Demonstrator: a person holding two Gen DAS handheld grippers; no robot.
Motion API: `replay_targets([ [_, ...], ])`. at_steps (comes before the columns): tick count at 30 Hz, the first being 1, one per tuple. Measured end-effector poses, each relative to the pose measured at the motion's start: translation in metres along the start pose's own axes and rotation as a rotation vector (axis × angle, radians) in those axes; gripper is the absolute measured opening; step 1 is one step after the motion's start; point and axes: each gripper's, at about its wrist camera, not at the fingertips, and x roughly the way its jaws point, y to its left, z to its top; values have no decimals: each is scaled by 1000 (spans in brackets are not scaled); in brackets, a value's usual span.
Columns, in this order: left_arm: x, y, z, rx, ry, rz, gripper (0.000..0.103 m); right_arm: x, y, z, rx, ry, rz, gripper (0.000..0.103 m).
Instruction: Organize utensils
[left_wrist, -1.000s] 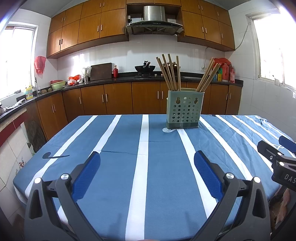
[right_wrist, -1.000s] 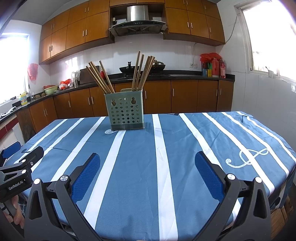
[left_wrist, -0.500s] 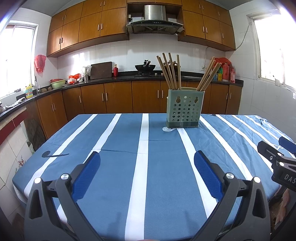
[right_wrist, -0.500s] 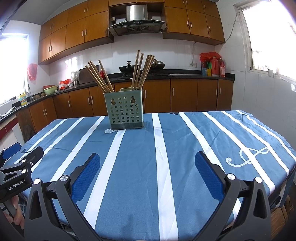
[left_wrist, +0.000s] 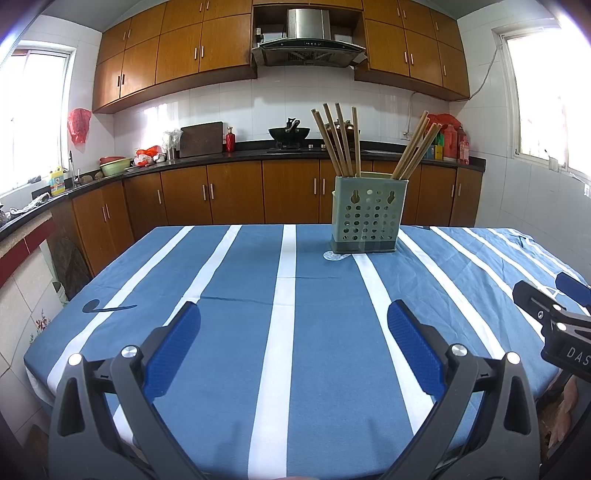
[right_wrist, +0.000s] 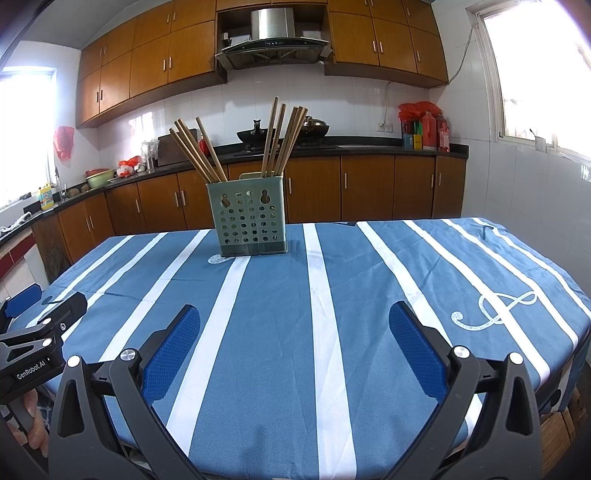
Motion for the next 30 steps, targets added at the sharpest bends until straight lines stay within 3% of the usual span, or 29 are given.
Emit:
replay_targets([
  [30,1,-1,-5,1,8,-3,99,2,2,-5,8,10,-1,101],
])
